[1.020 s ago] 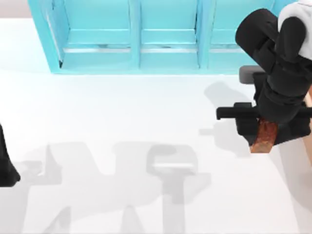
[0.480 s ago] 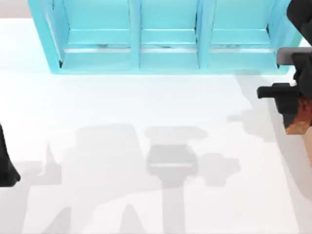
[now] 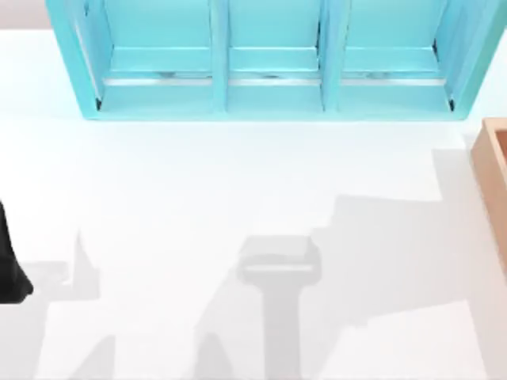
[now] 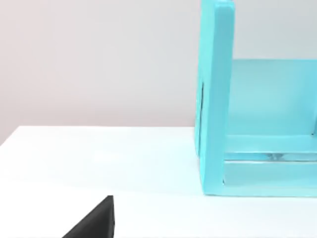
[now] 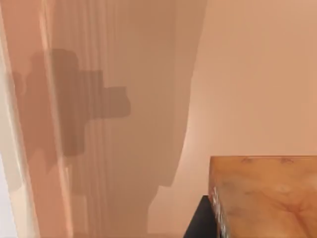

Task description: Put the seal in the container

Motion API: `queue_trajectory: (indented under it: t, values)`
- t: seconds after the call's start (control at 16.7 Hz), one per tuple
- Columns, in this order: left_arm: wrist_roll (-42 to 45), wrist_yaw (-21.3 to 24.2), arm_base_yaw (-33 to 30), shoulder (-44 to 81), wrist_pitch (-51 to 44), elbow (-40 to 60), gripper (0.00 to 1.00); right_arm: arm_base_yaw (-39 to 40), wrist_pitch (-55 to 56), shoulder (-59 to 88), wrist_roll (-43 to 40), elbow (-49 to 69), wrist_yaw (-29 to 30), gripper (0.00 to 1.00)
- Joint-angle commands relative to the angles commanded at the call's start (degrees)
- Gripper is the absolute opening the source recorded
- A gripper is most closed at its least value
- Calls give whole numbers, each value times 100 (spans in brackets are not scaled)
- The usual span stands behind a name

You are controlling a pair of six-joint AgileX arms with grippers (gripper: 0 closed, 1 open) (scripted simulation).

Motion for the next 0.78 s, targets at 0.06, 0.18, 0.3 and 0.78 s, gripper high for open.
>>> queue_trajectory:
  t: [0.06, 0.18, 0.3, 0.78]
  values:
    - [0, 0, 0, 0, 0, 0, 100, -176, -25, -28, -176, 35, -6, 0]
    - [0, 0, 0, 0, 0, 0, 100, -350, -45, -67, -351, 69, -16, 0]
    - [0, 0, 0, 0, 0, 0, 100, -356, -46, -68, -356, 70, -16, 0]
    - [0, 0, 0, 0, 0, 0, 100, -330, 841, -3, -331, -723, -11, 0]
